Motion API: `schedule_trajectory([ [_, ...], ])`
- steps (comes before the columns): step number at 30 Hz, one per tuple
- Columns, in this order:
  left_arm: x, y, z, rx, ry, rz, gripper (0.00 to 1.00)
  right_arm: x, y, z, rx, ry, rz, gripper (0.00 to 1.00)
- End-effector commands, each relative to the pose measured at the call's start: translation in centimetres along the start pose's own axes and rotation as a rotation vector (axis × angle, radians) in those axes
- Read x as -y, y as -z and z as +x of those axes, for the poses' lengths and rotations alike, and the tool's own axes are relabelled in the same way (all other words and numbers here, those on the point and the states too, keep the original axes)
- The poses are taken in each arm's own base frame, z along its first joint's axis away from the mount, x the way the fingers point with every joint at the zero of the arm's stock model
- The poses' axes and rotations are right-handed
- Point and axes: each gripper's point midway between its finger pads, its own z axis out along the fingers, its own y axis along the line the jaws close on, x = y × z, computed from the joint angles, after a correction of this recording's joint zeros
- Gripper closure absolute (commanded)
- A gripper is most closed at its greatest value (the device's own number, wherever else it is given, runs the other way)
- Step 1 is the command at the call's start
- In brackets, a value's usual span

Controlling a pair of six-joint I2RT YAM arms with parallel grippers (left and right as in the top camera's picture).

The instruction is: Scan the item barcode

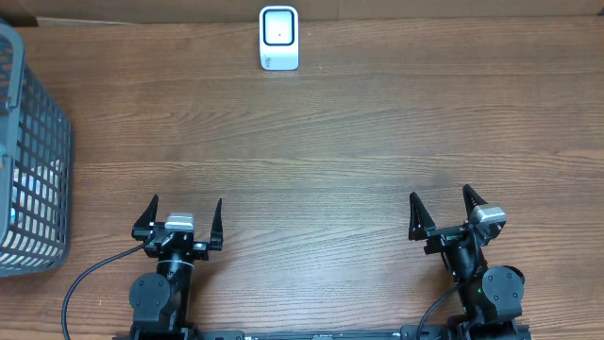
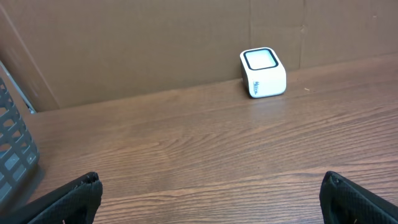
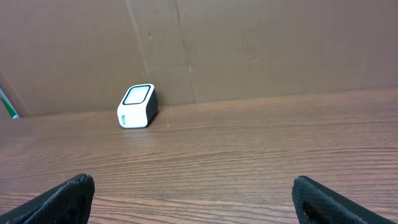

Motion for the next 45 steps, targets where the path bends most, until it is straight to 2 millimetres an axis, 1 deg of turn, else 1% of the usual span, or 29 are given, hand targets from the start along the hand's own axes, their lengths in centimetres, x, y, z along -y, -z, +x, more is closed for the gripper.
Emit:
schedule_trajectory([
  [1,-0.07,0.04,-0.08,0.008,-0.021,-0.001,0.00,0.21,0.01,0.16,0.005,-0.003,0.008,0.00],
  [42,-0.13,0.04,-0.07,0.008,-0.017,-0.005,0.01,0.21,0.01,0.16,0.005,-0.003,0.008,0.00],
  [45,0.18,0.05,-0.62,0.031,-0.017,0.015,0.00,0.21,0.01,0.16,0.005,-0.003,0.008,0.00],
])
